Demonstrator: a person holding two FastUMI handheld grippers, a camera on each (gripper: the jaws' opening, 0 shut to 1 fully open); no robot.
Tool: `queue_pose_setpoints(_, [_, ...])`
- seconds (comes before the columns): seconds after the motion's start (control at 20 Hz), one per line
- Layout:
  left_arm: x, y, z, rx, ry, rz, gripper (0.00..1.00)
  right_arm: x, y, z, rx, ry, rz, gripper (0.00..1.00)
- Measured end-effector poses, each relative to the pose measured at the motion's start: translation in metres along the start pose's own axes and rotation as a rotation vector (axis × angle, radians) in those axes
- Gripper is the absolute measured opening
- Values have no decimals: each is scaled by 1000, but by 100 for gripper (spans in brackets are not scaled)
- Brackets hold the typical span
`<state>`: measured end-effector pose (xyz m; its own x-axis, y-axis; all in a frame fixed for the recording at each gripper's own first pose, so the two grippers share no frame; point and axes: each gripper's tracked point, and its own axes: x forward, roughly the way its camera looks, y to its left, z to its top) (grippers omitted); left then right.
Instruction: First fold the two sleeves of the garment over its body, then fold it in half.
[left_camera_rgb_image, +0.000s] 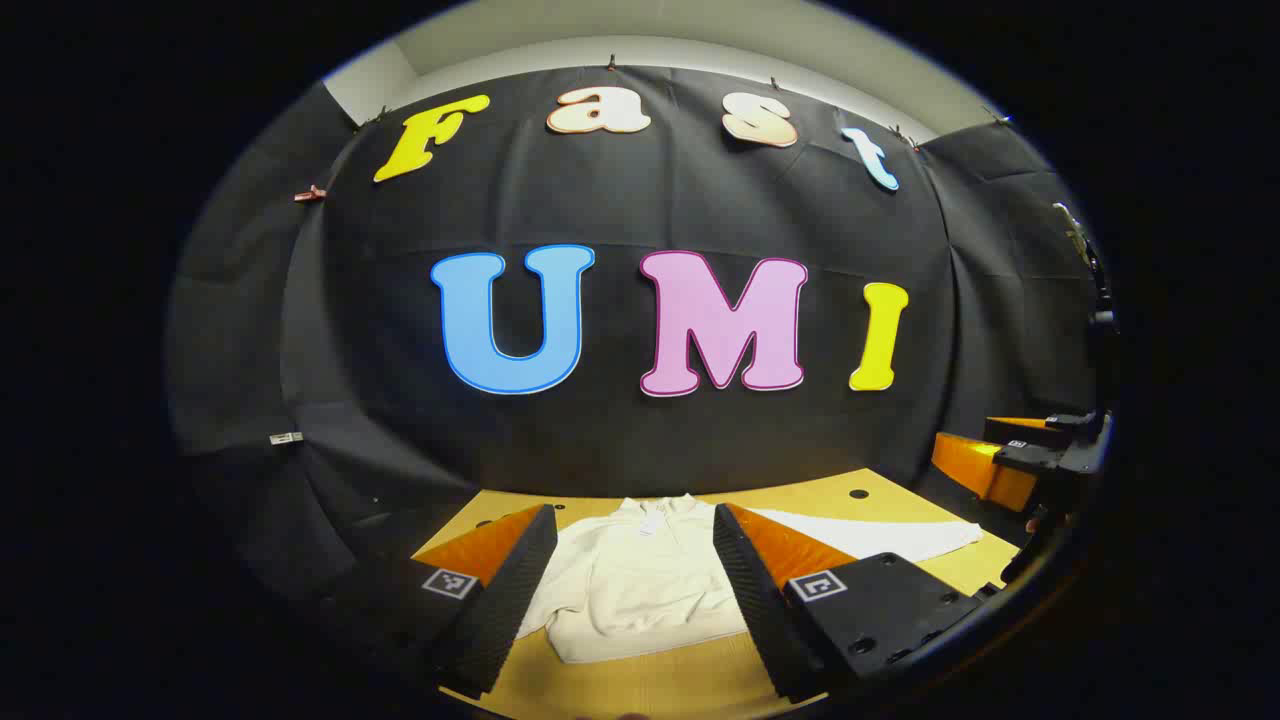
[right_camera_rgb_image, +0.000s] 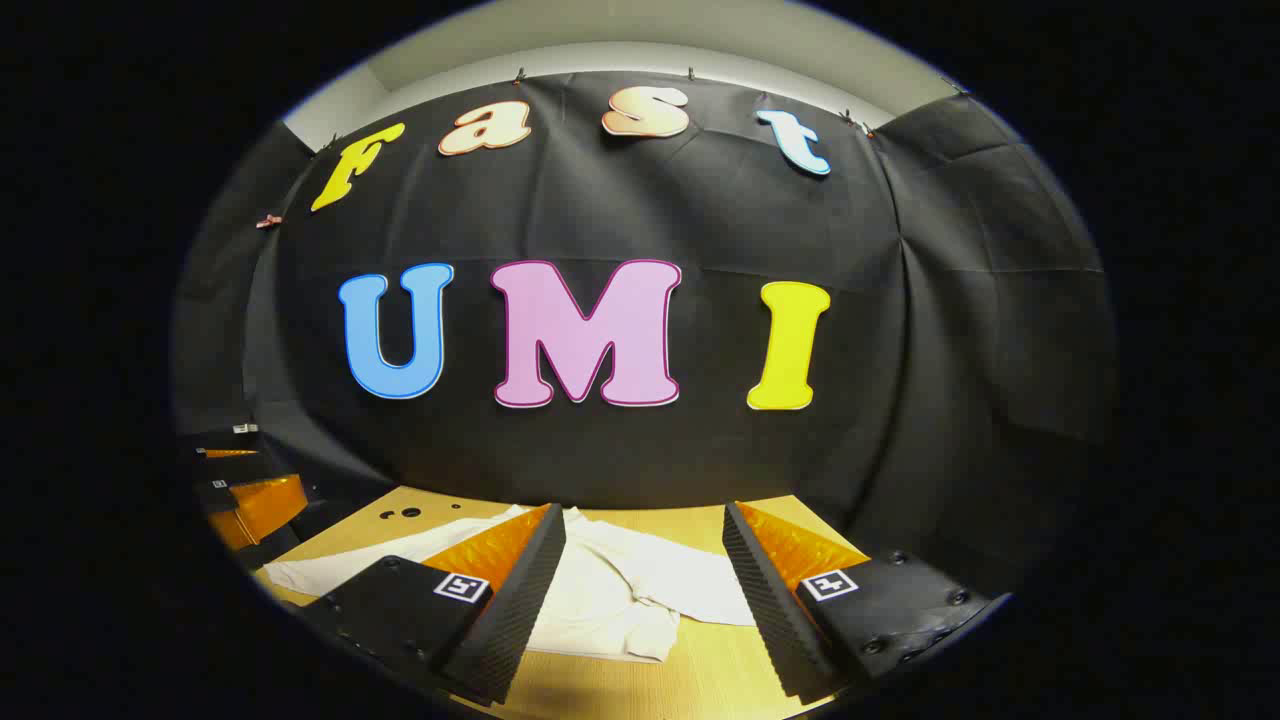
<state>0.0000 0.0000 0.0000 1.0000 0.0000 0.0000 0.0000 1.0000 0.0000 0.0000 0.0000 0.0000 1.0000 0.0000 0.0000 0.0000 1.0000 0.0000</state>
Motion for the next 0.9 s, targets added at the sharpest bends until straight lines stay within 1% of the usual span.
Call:
queue_pose_setpoints(0.35, [11,8,-7,-10,19,10,97,17,10,-8,6,26,28,97])
queue_pose_setpoints(0.45, [15,13,-8,-9,22,17,97,20,15,-5,3,19,41,97])
queue_pose_setpoints(0.6, [21,19,-10,-9,25,25,97,27,16,-8,-42,19,36,97])
queue_pose_setpoints(0.75, [27,25,-11,-10,31,37,97,33,18,-14,-36,39,38,97])
queue_pose_setpoints(0.9, [32,29,-18,-19,55,48,97,42,15,-29,-37,85,25,97])
